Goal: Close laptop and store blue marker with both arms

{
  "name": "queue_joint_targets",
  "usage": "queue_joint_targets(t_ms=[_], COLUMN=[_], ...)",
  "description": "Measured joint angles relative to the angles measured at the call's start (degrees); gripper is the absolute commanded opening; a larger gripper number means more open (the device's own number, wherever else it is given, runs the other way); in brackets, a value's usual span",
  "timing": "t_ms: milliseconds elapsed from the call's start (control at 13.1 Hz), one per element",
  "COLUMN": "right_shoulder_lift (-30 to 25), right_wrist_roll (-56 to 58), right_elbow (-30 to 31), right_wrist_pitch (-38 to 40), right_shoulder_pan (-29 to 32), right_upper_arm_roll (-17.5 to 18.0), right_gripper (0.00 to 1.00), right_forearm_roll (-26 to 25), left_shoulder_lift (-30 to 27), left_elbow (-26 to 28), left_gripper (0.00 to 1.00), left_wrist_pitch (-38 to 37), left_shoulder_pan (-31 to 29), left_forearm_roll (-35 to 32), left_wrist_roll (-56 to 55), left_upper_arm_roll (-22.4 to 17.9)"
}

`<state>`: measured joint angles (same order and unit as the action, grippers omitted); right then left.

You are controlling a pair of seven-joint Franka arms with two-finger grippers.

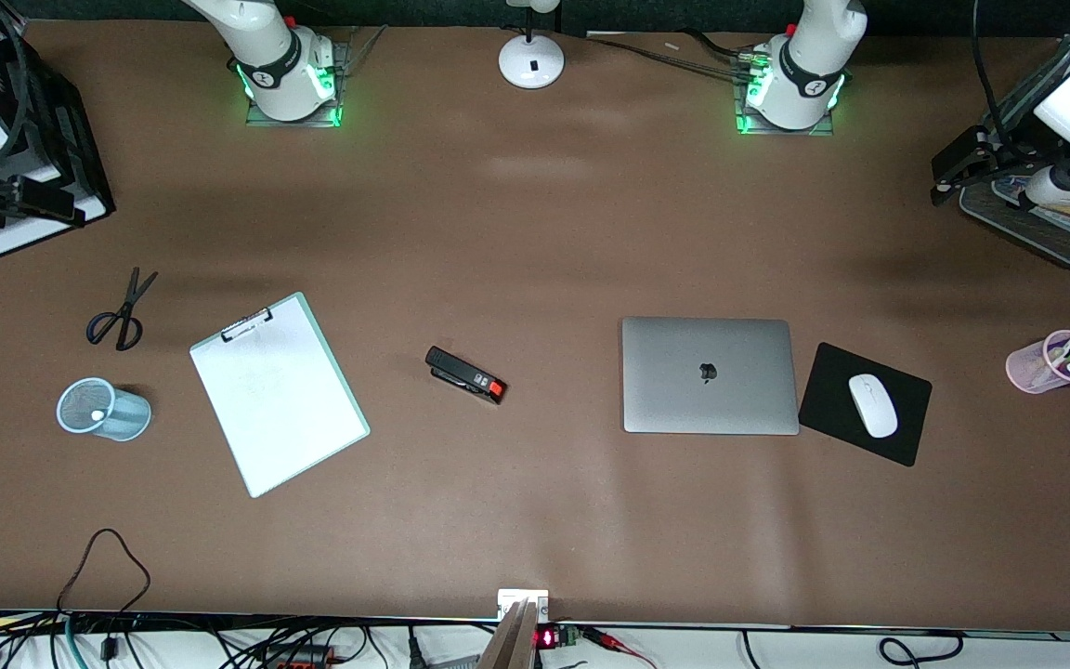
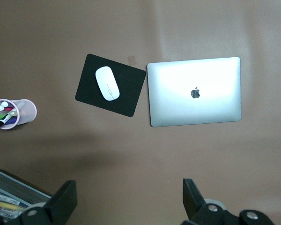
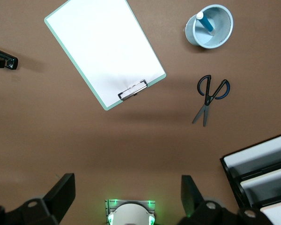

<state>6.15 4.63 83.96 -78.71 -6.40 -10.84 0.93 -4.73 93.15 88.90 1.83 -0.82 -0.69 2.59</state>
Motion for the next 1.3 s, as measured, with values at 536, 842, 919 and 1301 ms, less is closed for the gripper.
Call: queue_joint_targets(t_ms=[536, 842, 919, 1301], right_shoulder_lift=[-5.86, -6.57, -6.57, -6.58], right_wrist_roll=[-0.19, -2.06, -3.01, -3.57], right_elbow=[6.88, 7.16, 7.22, 7.39], right_wrist_pitch=[-5.81, -7.55, -7.83, -7.86], right_shoulder_pan=[0.0, -0.13, -0.5, -1.05], right_upper_arm_roll=[0.09, 0.35, 0.38, 0.78], right_gripper=[1.0, 1.0, 1.0, 1.0], right_forearm_roll=[-0.1, -0.12, -0.39, -1.73], left_shoulder_lift=[0.0, -0.01, -0.03, -0.07], left_elbow=[0.0, 0.0, 0.0, 0.0], left_gripper=[1.0, 1.0, 1.0, 1.0], left_wrist_pitch=[0.38, 0.39, 0.39, 0.49], left_shoulder_pan=[0.0, -0.17, -0.27, -0.4], left_forearm_roll=[0.0, 0.0, 0.0, 0.0], left_wrist_roll=[0.0, 0.0, 0.0, 0.0], left_upper_arm_roll=[0.0, -0.17, -0.21, -0.33])
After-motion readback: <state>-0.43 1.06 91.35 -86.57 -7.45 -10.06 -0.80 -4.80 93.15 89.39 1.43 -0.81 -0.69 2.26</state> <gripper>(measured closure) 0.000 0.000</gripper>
